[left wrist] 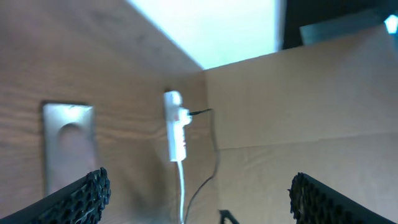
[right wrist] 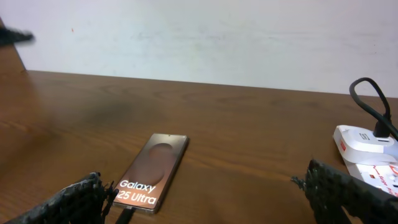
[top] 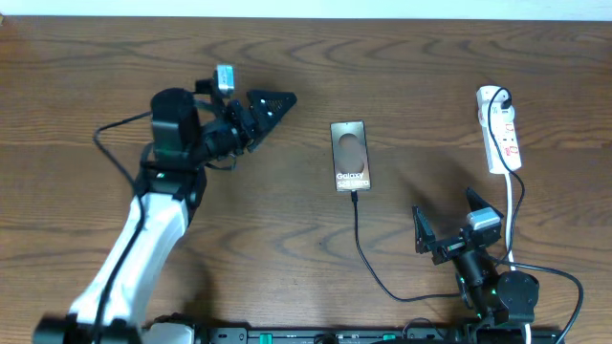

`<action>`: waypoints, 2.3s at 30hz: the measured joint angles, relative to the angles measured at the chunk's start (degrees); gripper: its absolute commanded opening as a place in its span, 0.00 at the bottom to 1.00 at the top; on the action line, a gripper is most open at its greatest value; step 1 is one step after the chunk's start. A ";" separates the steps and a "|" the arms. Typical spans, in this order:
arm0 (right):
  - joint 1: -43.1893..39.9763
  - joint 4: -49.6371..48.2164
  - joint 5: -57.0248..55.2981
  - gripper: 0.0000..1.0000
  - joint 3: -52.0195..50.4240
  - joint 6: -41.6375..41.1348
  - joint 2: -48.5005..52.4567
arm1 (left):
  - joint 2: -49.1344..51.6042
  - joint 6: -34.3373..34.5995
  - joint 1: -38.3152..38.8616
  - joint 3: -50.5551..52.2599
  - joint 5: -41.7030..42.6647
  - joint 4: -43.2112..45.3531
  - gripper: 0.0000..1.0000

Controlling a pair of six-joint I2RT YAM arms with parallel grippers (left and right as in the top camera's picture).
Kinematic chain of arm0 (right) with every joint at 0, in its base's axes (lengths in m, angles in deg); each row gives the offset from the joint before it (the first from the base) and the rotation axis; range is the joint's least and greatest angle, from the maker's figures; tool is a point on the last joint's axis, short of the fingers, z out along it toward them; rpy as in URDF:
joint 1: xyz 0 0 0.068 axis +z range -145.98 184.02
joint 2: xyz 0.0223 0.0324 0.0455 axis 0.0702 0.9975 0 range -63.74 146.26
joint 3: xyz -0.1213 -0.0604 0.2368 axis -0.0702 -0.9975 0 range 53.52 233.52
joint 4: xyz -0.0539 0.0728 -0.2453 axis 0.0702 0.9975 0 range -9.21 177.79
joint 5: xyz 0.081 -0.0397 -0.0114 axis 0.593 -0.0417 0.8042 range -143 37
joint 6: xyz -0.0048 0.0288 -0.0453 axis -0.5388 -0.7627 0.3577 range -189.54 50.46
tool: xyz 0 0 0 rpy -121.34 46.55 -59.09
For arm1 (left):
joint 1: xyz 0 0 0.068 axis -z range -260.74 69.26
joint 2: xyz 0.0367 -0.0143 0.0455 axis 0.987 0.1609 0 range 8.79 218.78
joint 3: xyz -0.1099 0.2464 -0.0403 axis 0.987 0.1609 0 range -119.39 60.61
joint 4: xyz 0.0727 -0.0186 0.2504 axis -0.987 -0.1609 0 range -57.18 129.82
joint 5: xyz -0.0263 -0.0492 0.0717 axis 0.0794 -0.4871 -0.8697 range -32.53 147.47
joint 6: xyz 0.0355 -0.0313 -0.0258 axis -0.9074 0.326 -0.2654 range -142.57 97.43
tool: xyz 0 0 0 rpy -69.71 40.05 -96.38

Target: Plug charger to phone and switch on socket

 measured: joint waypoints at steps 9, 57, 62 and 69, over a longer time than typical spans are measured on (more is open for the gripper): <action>0.02 0.00 0.00 0.99 0.00 0.02 -0.02 | -17.73 -2.34 -0.11 4.98 -8.28 -22.60 0.90; 0.00 0.00 0.02 0.99 0.00 0.00 -0.11 | -75.32 -41.18 -0.20 44.41 -43.74 -19.58 0.98; 0.02 -0.02 0.02 0.99 0.00 0.02 -0.13 | -76.61 -41.57 -0.42 47.15 -44.39 -19.89 0.98; 0.00 0.02 0.02 0.99 0.00 0.02 -0.13 | -76.72 -46.07 -0.48 47.12 -45.88 -20.15 0.87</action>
